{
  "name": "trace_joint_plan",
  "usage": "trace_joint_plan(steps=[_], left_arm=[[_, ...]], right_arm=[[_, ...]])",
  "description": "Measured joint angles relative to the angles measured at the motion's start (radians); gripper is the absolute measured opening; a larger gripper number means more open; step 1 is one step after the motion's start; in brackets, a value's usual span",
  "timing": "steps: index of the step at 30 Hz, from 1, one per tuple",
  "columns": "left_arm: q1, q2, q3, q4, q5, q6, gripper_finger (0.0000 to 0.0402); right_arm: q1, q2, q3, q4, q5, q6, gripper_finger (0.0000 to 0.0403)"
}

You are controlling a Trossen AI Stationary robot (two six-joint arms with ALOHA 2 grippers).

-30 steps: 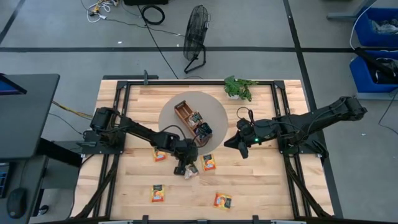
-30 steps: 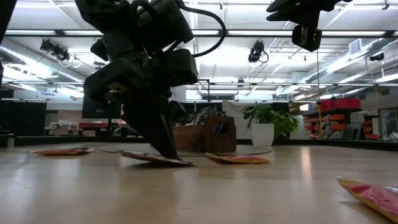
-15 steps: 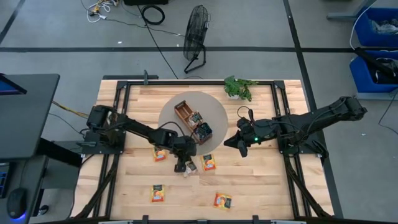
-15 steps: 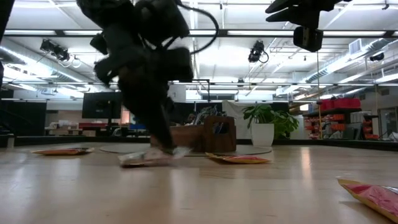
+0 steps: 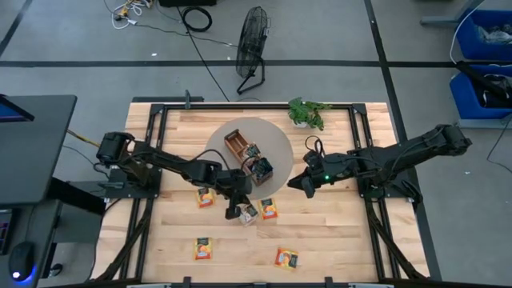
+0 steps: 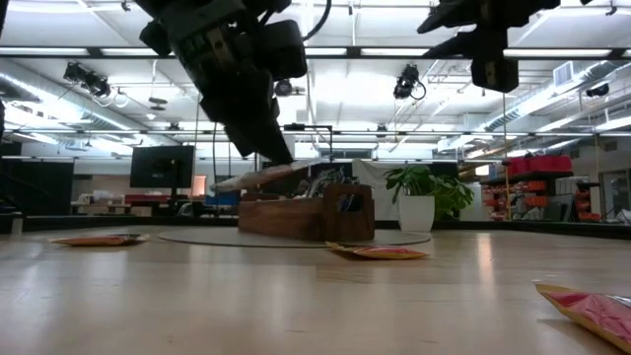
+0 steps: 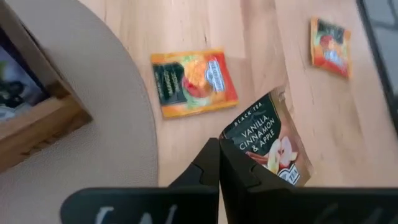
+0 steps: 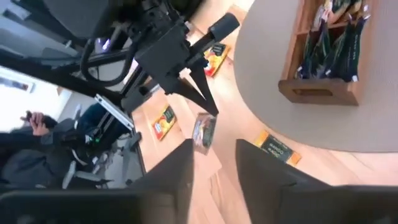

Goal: Pick & Place Tea
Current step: Put the brown tea bag into the middle section of the wooden organizer

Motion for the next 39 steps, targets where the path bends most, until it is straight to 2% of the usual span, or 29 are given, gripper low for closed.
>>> trace_joint_plan(steps=[6, 11, 22, 32, 39], left_arm=[[0.028, -0.023, 0.002, 0.05, -0.003, -0.042, 0.0001], [0.055, -0.032, 0.018, 0.064, 0.006, -0.063, 0.0], [0.08, -0.035, 0.084, 0.057, 0.009, -0.061, 0.0], [0.08, -0.035, 0.089, 0.07, 0.009, -0.066, 0.0], [0.08, -0.035, 0.089, 0.076, 0.009, -0.069, 0.0]], right_arm=[[-0.002, 0.076, 0.0, 0.08, -0.005, 0.08, 0.0208], [-0.003, 0.162, 0.001, 0.154, -0.064, 0.132, 0.0243], [-0.035, 0.275, 0.001, 0.314, -0.14, 0.178, 0.0229], [-0.057, 0.279, 0.001, 0.3, -0.206, 0.183, 0.0219], [-0.061, 0.281, 0.001, 0.274, -0.207, 0.175, 0.0219]])
